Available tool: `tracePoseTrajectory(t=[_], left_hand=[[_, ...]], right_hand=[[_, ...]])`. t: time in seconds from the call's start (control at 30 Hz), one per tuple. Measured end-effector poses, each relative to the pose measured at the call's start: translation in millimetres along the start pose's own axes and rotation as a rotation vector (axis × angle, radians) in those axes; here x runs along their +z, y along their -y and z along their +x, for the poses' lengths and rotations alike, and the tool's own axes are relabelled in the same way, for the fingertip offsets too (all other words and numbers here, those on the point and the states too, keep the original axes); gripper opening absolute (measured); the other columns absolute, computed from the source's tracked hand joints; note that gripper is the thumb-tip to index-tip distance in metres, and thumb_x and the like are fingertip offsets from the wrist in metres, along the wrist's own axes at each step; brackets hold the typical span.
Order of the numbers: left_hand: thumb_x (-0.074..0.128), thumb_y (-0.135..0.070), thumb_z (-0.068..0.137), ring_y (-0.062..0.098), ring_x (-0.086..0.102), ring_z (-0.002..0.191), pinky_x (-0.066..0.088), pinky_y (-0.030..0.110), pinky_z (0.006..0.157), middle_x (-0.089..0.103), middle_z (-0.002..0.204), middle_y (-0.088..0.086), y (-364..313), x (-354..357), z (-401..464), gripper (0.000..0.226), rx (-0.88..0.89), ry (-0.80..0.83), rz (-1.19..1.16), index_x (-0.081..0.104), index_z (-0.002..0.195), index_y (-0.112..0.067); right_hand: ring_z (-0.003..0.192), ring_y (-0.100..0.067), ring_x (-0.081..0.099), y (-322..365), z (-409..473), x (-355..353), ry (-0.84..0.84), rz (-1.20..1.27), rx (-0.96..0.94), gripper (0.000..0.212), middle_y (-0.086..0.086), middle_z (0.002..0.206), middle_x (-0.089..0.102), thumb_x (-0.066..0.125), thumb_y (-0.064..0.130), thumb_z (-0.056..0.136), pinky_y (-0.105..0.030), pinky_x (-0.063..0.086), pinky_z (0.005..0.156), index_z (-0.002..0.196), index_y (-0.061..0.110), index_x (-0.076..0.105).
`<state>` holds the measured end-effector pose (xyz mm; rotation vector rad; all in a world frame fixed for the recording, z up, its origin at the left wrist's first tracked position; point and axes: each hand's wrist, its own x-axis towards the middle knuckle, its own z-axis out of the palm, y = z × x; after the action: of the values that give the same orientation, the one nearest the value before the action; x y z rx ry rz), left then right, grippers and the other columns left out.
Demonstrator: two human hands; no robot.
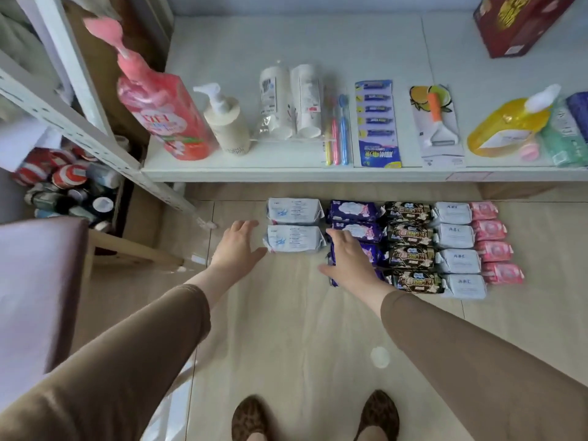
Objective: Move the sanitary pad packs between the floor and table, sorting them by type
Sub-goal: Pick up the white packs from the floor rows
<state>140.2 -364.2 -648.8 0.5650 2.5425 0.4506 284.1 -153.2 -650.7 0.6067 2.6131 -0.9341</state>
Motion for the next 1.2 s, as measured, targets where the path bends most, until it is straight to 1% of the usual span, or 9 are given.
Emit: tracePoseTrajectory(t=[0.17,0.4,0.53,0.6,0.67,0.73,0.97,1.07,1.2], left_hand=[[0.070,-0.036,0.086,0.028,0.039,0.134,0.035,0.040,0.110,0.037,0.150,0.006,24,55,72,0.075,-0.002,-0.007,0.020,0.033,0.150,-0.020],[0.074,-0.030,0.082,0.033,0.046,0.129,0.045,0.047,0.104,0.033,0.150,0.006,38,101,160,0.086,0.007,-0.020,0.001,0.025,0.152,-0.026],[0.084,-0.033,0.073,0.033,0.032,0.142,0.039,0.046,0.111,0.011,0.163,0.002,39,118,199,0.109,0.017,0.067,0.014,0.012,0.155,-0.034],[0.086,-0.027,0.071,0.033,0.038,0.138,0.045,0.042,0.105,0.013,0.161,0.003,37,126,209,0.107,0.022,0.093,0.034,0.018,0.154,-0.031],[0.084,-0.017,0.072,0.034,0.055,0.119,0.051,0.036,0.081,0.029,0.148,0.006,38,132,212,0.089,0.049,0.052,0.064,0.032,0.144,-0.023],[0.082,-0.014,0.072,0.032,0.061,0.105,0.051,0.035,0.073,0.037,0.136,0.006,41,132,202,0.078,0.056,0.017,0.052,0.038,0.136,-0.019],[0.090,-0.037,0.062,0.021,0.058,0.102,0.051,0.034,0.082,0.045,0.126,-0.002,44,51,106,0.092,-0.055,0.062,-0.009,0.040,0.139,-0.024],[0.088,-0.043,0.062,0.021,0.057,0.108,0.047,0.032,0.083,0.044,0.129,-0.003,24,-14,52,0.095,-0.073,0.075,-0.036,0.039,0.142,-0.028],[0.086,-0.050,0.062,0.020,0.056,0.114,0.047,0.033,0.090,0.048,0.131,-0.005,-16,-119,-23,0.093,-0.041,0.082,-0.078,0.041,0.140,-0.027]], right_hand=[[0.130,-0.031,0.038,-34,64,56,-0.016,-0.134,-0.059,0.085,-0.008,0.143,0.035,0.074,0.023,0.083,-0.041,0.041,0.107,0.152,0.012,0.025],[0.121,-0.027,0.041,-56,133,111,-0.048,-0.372,-0.098,0.082,-0.007,0.137,0.039,0.080,0.024,0.078,-0.036,0.045,0.096,0.143,0.012,0.032],[0.116,-0.025,0.045,-67,149,136,-0.124,-0.557,-0.115,0.073,-0.006,0.128,0.044,0.081,0.029,0.072,-0.034,0.042,0.097,0.131,0.015,0.041],[0.112,-0.023,0.048,-71,154,147,-0.160,-0.590,-0.144,0.062,-0.003,0.120,0.047,0.079,0.029,0.073,-0.033,0.039,0.094,0.122,0.018,0.042],[0.109,-0.022,0.050,-72,155,153,-0.168,-0.546,-0.165,0.055,-0.002,0.116,0.049,0.078,0.028,0.075,-0.033,0.038,0.093,0.116,0.020,0.042],[0.110,-0.025,0.051,-70,151,151,-0.093,-0.430,-0.175,0.057,-0.003,0.116,0.048,0.079,0.028,0.073,-0.035,0.042,0.090,0.115,0.019,0.042],[0.096,-0.020,0.054,-47,61,79,0.209,-0.046,-0.145,0.064,0.005,0.109,0.040,0.082,0.037,0.068,-0.027,0.036,0.060,0.114,0.030,0.038],[0.099,-0.010,0.051,-17,10,18,0.265,0.068,-0.112,0.073,0.012,0.112,0.045,0.080,0.047,0.063,-0.016,0.034,0.063,0.122,0.042,0.036],[0.091,0.003,0.057,42,-63,-79,0.260,0.267,-0.028,0.073,0.029,0.106,0.052,0.081,0.051,0.055,-0.014,0.045,0.061,0.110,0.058,0.032]])
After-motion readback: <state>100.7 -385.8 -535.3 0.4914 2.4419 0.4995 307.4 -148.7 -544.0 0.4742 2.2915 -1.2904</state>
